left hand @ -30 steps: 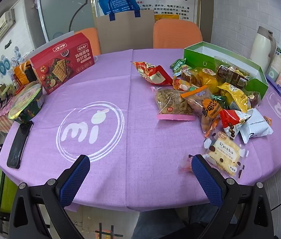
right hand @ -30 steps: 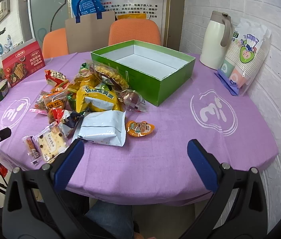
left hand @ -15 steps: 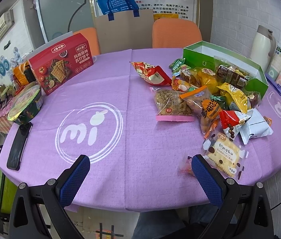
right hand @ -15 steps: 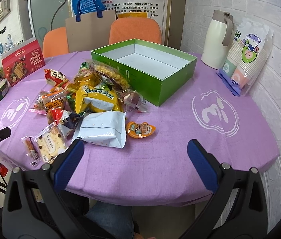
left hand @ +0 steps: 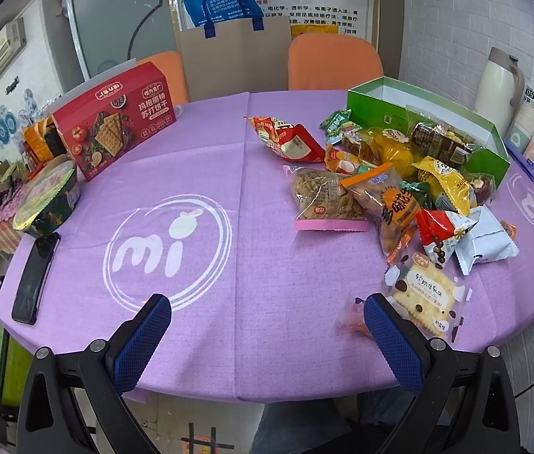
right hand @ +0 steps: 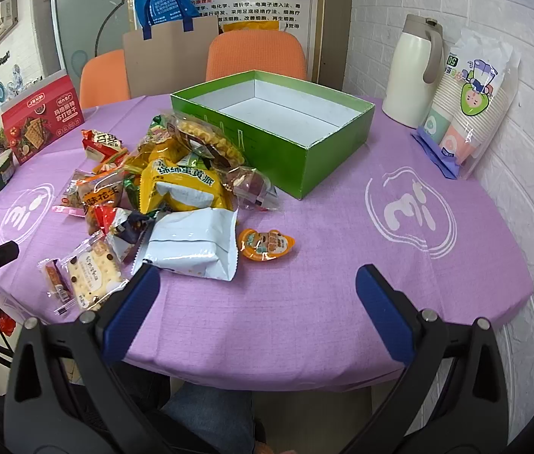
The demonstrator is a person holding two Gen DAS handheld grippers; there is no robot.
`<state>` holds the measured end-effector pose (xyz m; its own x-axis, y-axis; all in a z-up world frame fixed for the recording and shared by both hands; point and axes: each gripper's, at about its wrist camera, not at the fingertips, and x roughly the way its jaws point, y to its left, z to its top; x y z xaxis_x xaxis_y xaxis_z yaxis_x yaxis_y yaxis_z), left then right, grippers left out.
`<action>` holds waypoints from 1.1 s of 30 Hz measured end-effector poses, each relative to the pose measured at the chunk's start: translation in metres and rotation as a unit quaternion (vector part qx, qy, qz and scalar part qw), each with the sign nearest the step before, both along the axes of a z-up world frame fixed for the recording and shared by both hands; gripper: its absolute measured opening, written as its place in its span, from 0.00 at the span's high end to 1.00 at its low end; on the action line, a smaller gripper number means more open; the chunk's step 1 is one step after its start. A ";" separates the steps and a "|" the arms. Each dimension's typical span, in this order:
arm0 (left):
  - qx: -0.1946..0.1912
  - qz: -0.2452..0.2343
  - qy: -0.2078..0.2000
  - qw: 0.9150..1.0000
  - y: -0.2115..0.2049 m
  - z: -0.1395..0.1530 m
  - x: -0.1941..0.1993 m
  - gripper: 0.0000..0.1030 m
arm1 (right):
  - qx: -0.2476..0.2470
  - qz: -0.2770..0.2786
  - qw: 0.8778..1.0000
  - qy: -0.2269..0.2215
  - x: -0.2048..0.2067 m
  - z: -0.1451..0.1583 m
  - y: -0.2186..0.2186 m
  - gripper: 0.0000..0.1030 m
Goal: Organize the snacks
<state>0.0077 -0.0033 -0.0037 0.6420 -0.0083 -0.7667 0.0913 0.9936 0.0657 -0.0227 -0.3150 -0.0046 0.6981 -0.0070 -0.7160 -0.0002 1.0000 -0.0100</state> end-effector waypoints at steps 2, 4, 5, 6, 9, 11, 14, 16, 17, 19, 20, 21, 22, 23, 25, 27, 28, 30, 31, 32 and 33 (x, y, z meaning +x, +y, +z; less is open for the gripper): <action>0.000 0.000 0.001 1.000 0.000 0.000 0.000 0.00 | 0.000 0.000 1.000 0.001 0.000 -0.001 0.000 0.00; 0.000 0.000 0.002 1.000 0.000 0.000 0.001 0.00 | -0.001 0.000 1.000 0.002 0.001 -0.001 0.000 0.00; 0.000 0.000 0.002 1.000 0.000 -0.001 0.000 0.00 | -0.001 0.000 1.000 0.002 0.000 -0.001 0.000 0.00; 0.000 0.000 0.002 1.000 0.000 0.000 0.001 0.00 | 0.000 0.000 1.000 0.002 0.000 -0.001 0.001 0.00; -0.001 -0.001 0.002 1.000 0.000 -0.001 0.001 0.00 | -0.001 -0.001 1.000 0.002 0.000 -0.001 0.001 0.00; 0.000 -0.001 0.002 1.000 -0.001 -0.001 0.001 0.00 | 0.000 -0.001 1.000 0.002 0.000 -0.002 0.000 0.00; -0.001 -0.001 0.003 1.000 -0.001 -0.001 0.001 0.00 | -0.001 0.000 1.000 0.003 0.000 -0.002 0.000 0.00; 0.000 0.000 0.005 1.000 -0.001 -0.002 0.002 0.00 | 0.000 0.001 1.000 0.004 0.000 -0.002 0.000 0.00; 0.000 0.000 0.005 1.000 -0.001 -0.002 0.002 0.00 | -0.001 0.000 1.000 0.005 0.002 -0.003 0.000 0.00; 0.000 -0.001 0.007 1.000 -0.001 -0.003 0.004 0.00 | -0.002 0.001 1.000 0.006 0.003 -0.003 0.001 0.00; 0.000 -0.001 0.008 1.000 -0.001 -0.003 0.004 0.00 | -0.002 0.001 1.000 0.007 0.003 -0.004 0.001 0.00; 0.000 -0.001 0.009 1.000 -0.001 -0.003 0.005 0.00 | -0.002 0.002 1.000 0.008 0.004 -0.004 0.001 0.00; 0.000 -0.002 0.010 1.000 -0.001 -0.003 0.006 0.00 | -0.002 0.002 1.000 0.008 0.004 -0.004 0.001 0.00; -0.001 -0.004 0.010 1.000 -0.001 -0.003 0.007 0.00 | -0.002 0.003 1.000 0.008 0.005 -0.005 0.001 0.00; -0.006 -0.013 0.009 1.000 -0.001 -0.003 0.009 0.00 | 0.001 0.006 1.000 0.010 0.007 -0.006 0.001 0.00; -0.015 -0.024 0.010 1.000 -0.001 -0.002 0.011 0.00 | 0.008 0.018 1.000 0.008 0.010 -0.007 0.002 0.00; -0.016 -0.026 0.013 0.999 -0.001 -0.003 0.012 0.00 | 0.011 0.028 1.000 0.006 0.010 -0.006 0.004 0.00; -0.017 -0.030 0.023 0.999 0.001 -0.005 0.014 0.00 | 0.015 0.062 0.998 -0.001 0.012 -0.006 0.011 0.00; -0.019 -0.033 0.030 0.999 0.001 -0.008 0.015 0.00 | 0.014 0.074 0.997 -0.003 0.012 -0.007 0.014 0.00; -0.023 -0.035 0.037 0.998 0.002 -0.010 0.016 0.00 | 0.013 0.084 0.996 -0.005 0.014 -0.009 0.017 0.00; -0.027 -0.037 0.040 0.998 0.003 -0.012 0.016 0.00 | 0.015 0.094 0.995 -0.003 0.016 -0.011 0.020 0.00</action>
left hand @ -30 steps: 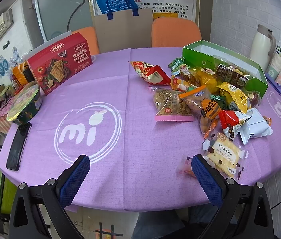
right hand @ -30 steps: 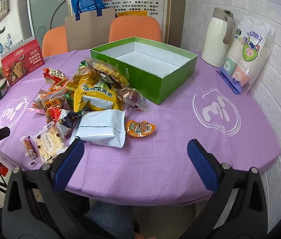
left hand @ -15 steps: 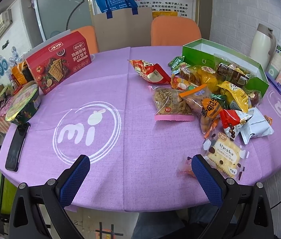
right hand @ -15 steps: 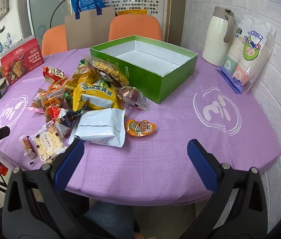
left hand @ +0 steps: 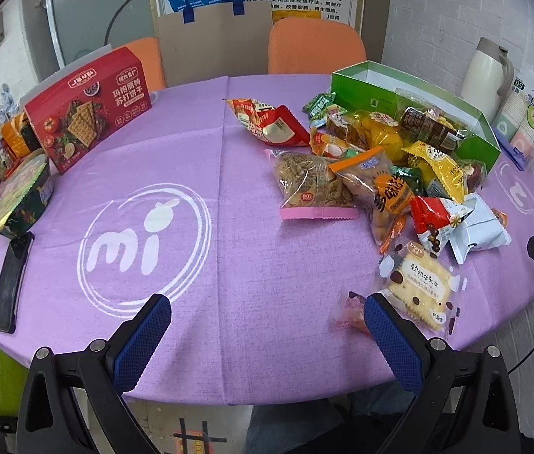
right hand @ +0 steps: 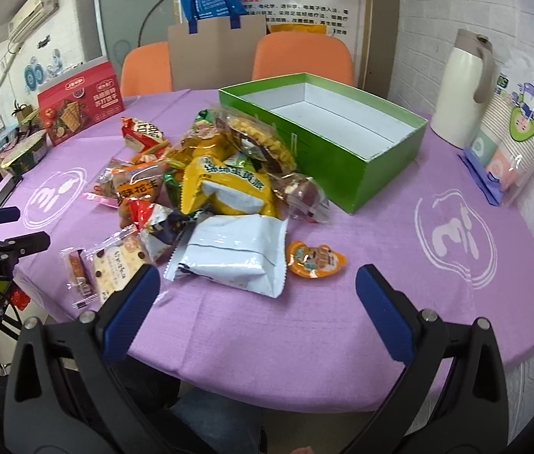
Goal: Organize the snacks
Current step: 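Move both tools forward toward the snack pile, then grasp the chocolate-chip cracker packet with the right tool while the left tool grasps the orange stick packet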
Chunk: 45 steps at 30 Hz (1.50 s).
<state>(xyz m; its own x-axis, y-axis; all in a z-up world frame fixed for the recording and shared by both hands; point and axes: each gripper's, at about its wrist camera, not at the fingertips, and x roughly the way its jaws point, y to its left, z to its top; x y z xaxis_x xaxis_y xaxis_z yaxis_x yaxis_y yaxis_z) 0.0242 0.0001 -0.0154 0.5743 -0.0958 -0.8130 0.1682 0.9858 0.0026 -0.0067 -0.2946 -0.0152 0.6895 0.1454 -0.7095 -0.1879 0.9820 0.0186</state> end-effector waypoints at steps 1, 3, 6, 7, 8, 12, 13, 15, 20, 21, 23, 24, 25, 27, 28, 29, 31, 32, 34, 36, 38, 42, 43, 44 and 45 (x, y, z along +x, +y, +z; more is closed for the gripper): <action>-0.003 -0.003 0.002 1.000 0.000 -0.001 0.000 0.00 | 0.003 0.013 1.000 0.007 0.002 -0.002 0.004 0.00; -0.004 -0.013 -0.002 1.000 -0.002 0.001 -0.001 0.00 | 0.020 0.047 0.998 0.021 0.007 -0.005 0.011 0.00; -0.031 -0.045 -0.006 0.998 -0.009 0.010 -0.005 0.00 | 0.022 0.075 0.997 0.027 0.012 -0.008 0.023 0.00; -0.050 -0.067 -0.003 0.997 -0.012 0.012 -0.006 0.00 | 0.016 0.076 0.997 0.028 0.014 -0.009 0.026 0.00; -0.062 -0.087 0.002 0.994 -0.014 0.013 -0.009 0.00 | 0.011 0.076 0.997 0.030 0.016 -0.010 0.028 0.00; -0.063 -0.139 0.024 0.988 -0.022 0.009 -0.023 0.01 | 0.028 0.101 0.994 0.040 0.017 -0.012 0.031 0.01; -0.068 -0.144 0.031 0.987 -0.022 0.007 -0.025 0.04 | 0.033 0.110 0.992 0.047 0.017 -0.013 0.032 0.02; -0.079 -0.149 0.044 0.985 -0.024 0.003 -0.025 0.10 | 0.037 0.133 0.989 0.061 0.014 -0.018 0.038 0.12; -0.106 -0.145 0.096 0.979 -0.030 -0.022 -0.015 0.30 | 0.025 0.178 0.979 0.091 0.010 -0.035 0.056 0.15; -0.108 -0.143 0.103 0.978 -0.031 -0.026 -0.013 0.32 | 0.022 0.185 0.978 0.094 0.010 -0.037 0.059 0.15; -0.113 -0.136 0.098 0.979 -0.031 -0.028 -0.011 0.32 | 0.014 0.196 0.976 0.097 0.011 -0.041 0.066 0.18; -0.114 -0.130 0.097 0.980 -0.031 -0.029 -0.008 0.33 | 0.010 0.202 0.974 0.099 0.014 -0.043 0.069 0.22; -0.118 -0.124 0.096 0.981 -0.030 -0.029 -0.005 0.34 | 0.008 0.206 0.973 0.101 0.015 -0.046 0.072 0.22; -0.119 -0.120 0.088 0.982 -0.029 -0.029 0.001 0.39 | 0.005 0.211 0.972 0.108 0.020 -0.051 0.077 0.22; -0.118 -0.120 0.085 0.982 -0.030 -0.030 0.004 0.41 | 0.002 0.210 0.971 0.112 0.023 -0.055 0.079 0.22; -0.115 -0.118 0.081 0.983 -0.030 -0.030 0.007 0.44 | -0.003 0.210 0.972 0.104 0.024 -0.056 0.081 0.22; -0.115 -0.118 0.077 0.983 -0.031 -0.030 0.012 0.45 | -0.008 0.211 0.972 0.103 0.028 -0.056 0.084 0.22; -0.115 -0.118 0.075 0.983 -0.031 -0.031 0.015 0.46 | -0.009 0.211 0.972 0.101 0.030 -0.056 0.087 0.23; -0.111 -0.120 0.070 0.984 -0.031 -0.031 0.021 0.47 | -0.013 0.210 0.973 0.092 0.034 -0.056 0.091 0.30; -0.109 -0.119 0.068 0.985 -0.028 -0.031 0.026 0.47 | -0.012 0.202 0.975 0.087 0.039 -0.055 0.093 0.36; -0.100 -0.116 0.066 0.986 -0.027 -0.030 0.033 0.47 | -0.004 0.194 0.977 0.085 0.047 -0.055 0.093 0.37; -0.103 -0.086 0.063 0.989 -0.011 -0.030 0.049 0.49 | 0.018 0.177 0.980 0.087 0.057 -0.054 0.093 0.39; -0.111 -0.081 0.063 0.988 -0.008 -0.030 0.050 0.52 | 0.026 0.175 0.980 0.089 0.057 -0.053 0.092 0.39; -0.117 -0.076 0.065 0.988 -0.003 -0.030 0.050 0.55 | 0.034 0.174 0.980 0.089 0.055 -0.051 0.090 0.39; -0.120 -0.072 0.066 0.988 0.001 -0.030 0.049 0.55 | 0.040 0.175 0.980 0.086 0.051 -0.048 0.089 0.40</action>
<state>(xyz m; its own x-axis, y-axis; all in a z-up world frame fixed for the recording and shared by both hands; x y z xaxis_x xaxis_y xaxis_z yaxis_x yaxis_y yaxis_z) 0.0733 0.0006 -0.0452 0.4315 -0.3687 -0.8233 0.2908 0.9208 -0.2600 0.0446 -0.2057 -0.0634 0.4581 0.4116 -0.7879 -0.5005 0.8519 0.1540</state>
